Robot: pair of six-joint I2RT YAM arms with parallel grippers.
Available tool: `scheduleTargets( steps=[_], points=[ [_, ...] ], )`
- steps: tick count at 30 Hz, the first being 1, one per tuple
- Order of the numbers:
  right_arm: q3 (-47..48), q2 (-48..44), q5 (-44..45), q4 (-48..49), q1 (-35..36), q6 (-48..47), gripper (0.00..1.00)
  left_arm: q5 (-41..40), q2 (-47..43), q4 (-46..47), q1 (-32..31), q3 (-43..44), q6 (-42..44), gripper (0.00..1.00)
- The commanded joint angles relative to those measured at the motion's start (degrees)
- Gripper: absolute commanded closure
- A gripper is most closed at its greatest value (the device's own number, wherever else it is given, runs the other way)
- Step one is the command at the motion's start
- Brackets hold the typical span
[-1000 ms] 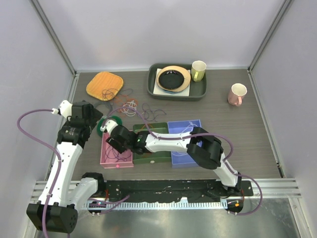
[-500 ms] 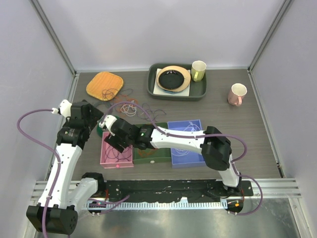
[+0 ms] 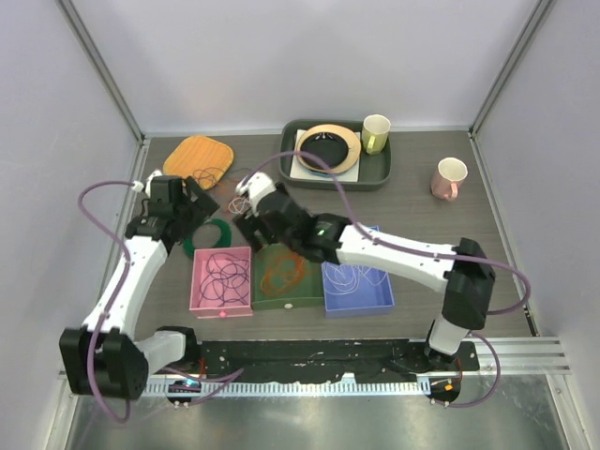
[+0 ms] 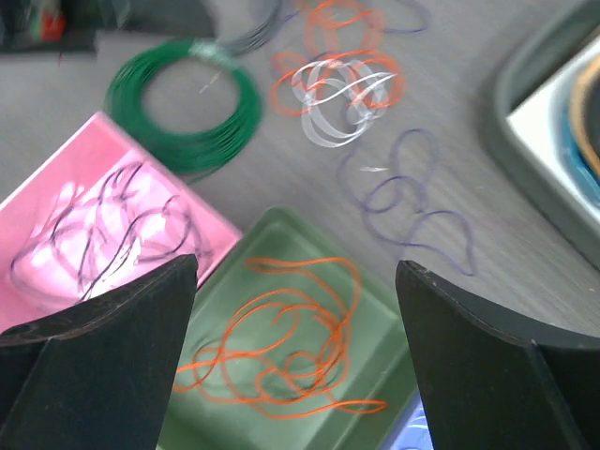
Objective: Untangle the cables
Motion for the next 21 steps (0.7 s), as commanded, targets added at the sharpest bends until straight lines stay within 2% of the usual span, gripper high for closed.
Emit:
scheduleTargets(
  steps=[1, 3, 5, 9, 14, 17, 21],
  points=[
    [-6.5, -7.0, -5.9, 9.1, -9.7, 5.5, 0.08, 10.6, 9.6, 6.1, 0.2, 5.3, 4.4, 0.0],
    [-8.3, -7.2, -12.1, 12.5, -14.7, 6.4, 0.08, 13.1, 13.5, 6.7, 0.3, 8.3, 6.1, 0.0],
    [-7.4, -5.6, -14.0, 12.5, -17.5, 7.6, 0.08, 14.0, 17.9, 7.9, 0.3, 10.4, 7.1, 0.0],
    [-2.6, 2.9, -18.2, 11.9, -21.6, 7.1, 0.1, 14.9, 24.4, 8.9, 0.3, 13.9, 9.8, 0.0],
    [4.3, 13.3, -29.8, 8.6, -26.4, 6.4, 0.14, 15.1, 31.9, 7.8, 0.3, 17.9, 12.2, 0.0],
    [8.4, 18.8, -31.8, 6.8, -26.4, 4.4, 0.16, 14.2, 35.1, 7.3, 0.3, 19.5, 12.5, 0.0],
    [12.8, 24.2, -29.2, 5.7, -26.4, 3.4, 0.18, 12.6, 38.5, 6.4, 0.3, 21.4, 12.4, 0.0]
  ],
)
